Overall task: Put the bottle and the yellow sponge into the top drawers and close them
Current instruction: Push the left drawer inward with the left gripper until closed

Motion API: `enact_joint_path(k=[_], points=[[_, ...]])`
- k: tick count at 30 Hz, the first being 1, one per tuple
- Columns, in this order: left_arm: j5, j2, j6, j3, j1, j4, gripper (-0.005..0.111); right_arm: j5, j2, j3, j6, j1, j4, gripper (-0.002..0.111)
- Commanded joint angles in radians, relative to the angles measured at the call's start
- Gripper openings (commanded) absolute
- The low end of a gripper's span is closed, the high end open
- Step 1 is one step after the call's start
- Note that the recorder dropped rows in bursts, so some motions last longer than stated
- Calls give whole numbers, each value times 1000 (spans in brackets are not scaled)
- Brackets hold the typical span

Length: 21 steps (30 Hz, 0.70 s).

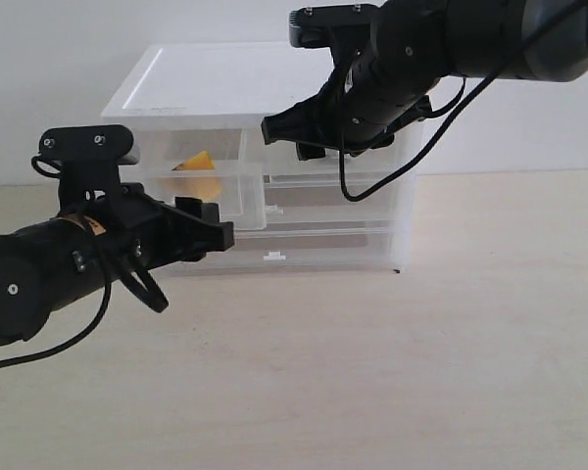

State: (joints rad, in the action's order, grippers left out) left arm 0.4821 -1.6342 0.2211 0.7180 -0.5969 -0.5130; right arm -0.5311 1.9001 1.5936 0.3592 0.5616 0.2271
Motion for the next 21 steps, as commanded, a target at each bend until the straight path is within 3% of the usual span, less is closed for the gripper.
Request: enact_joint_path(k=[1,4,12,21], points=[[23,-1,14,22,27,6,57,52,-3,4,-17,-7,34,50],[6,-1,14,40,56,6,57,52,-3,4,-21,-7,34,50],[-28,-14,28,111,58,25,57,52,-3,4,-23,-7,34,50],[-53,-163,46,224,102,23,57,43,-3,4,-29,-7,34,50]])
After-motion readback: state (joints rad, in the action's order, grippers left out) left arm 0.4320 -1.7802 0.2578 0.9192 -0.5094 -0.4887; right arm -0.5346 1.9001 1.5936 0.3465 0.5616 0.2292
